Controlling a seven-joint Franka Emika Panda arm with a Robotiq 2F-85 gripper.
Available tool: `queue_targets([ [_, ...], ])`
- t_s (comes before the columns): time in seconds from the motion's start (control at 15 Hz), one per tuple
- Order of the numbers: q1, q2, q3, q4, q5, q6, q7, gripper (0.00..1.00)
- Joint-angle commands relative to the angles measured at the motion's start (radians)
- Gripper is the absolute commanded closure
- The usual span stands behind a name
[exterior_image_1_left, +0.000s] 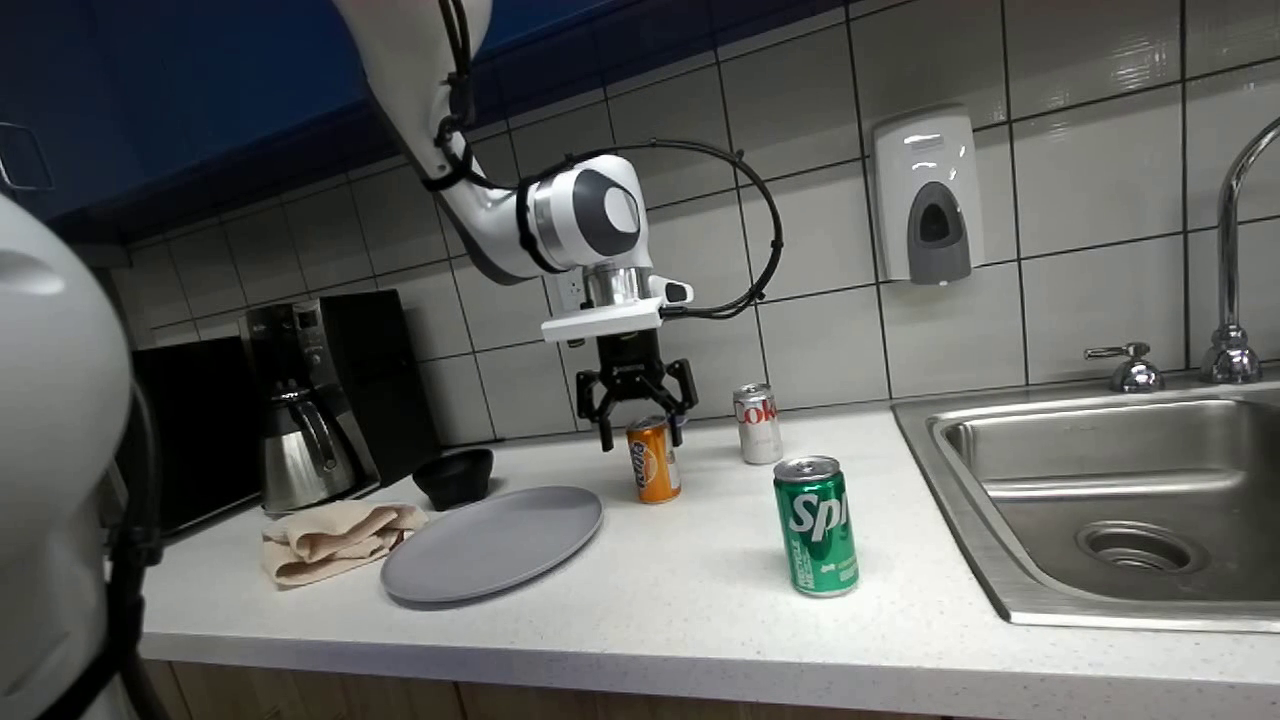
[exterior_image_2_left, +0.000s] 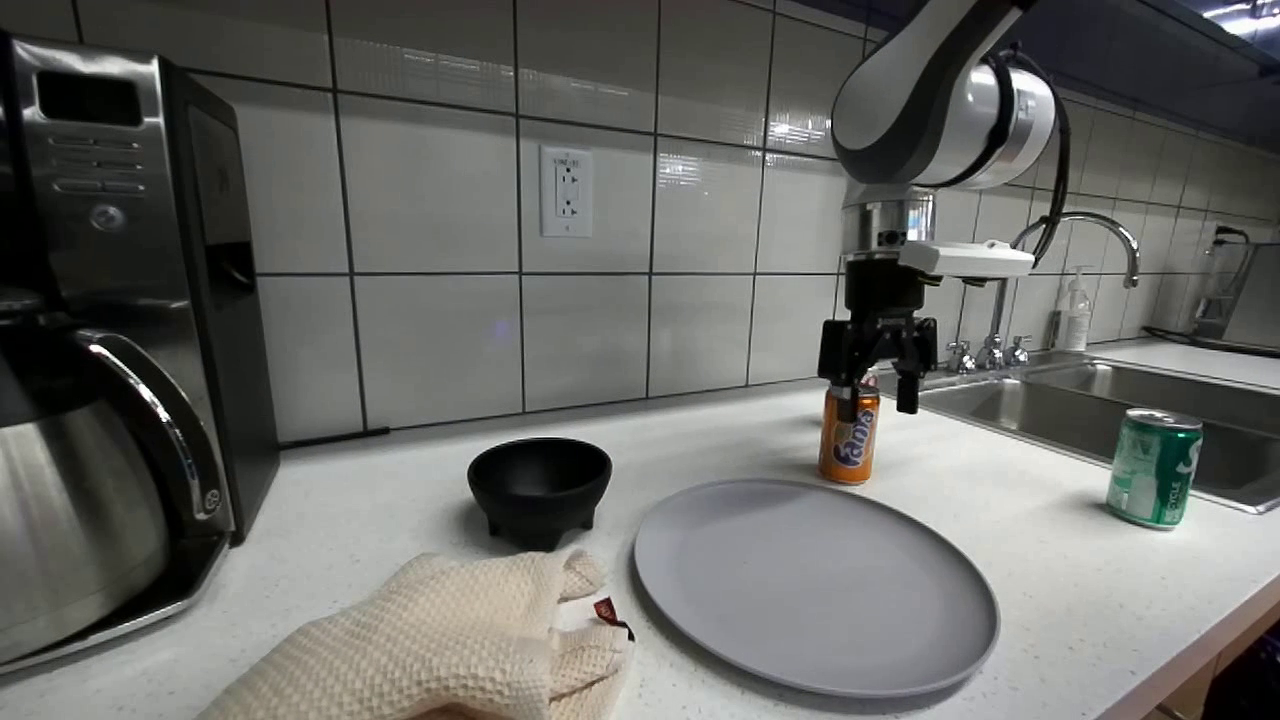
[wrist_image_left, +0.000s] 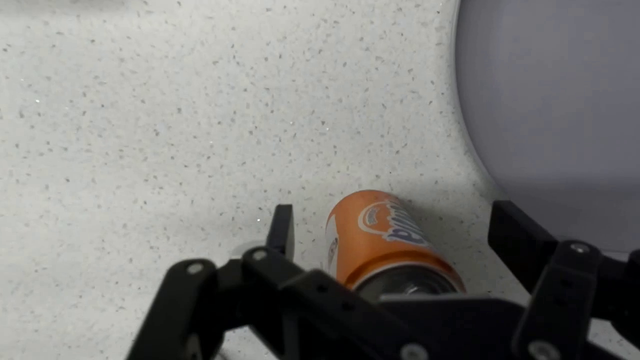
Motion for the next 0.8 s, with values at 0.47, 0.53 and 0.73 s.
queue_targets([
  [0.47,-0.019,0.086,0.024,0.122,-0.005,-0.065,-0.023,0.0],
  [0.53,-0.019,0.09,0.025,0.129,-0.004,-0.066,-0.024,0.0],
  [0.73,-0.019,0.102,0.026,0.145,-0.007,-0.072,-0.025,0.26],
])
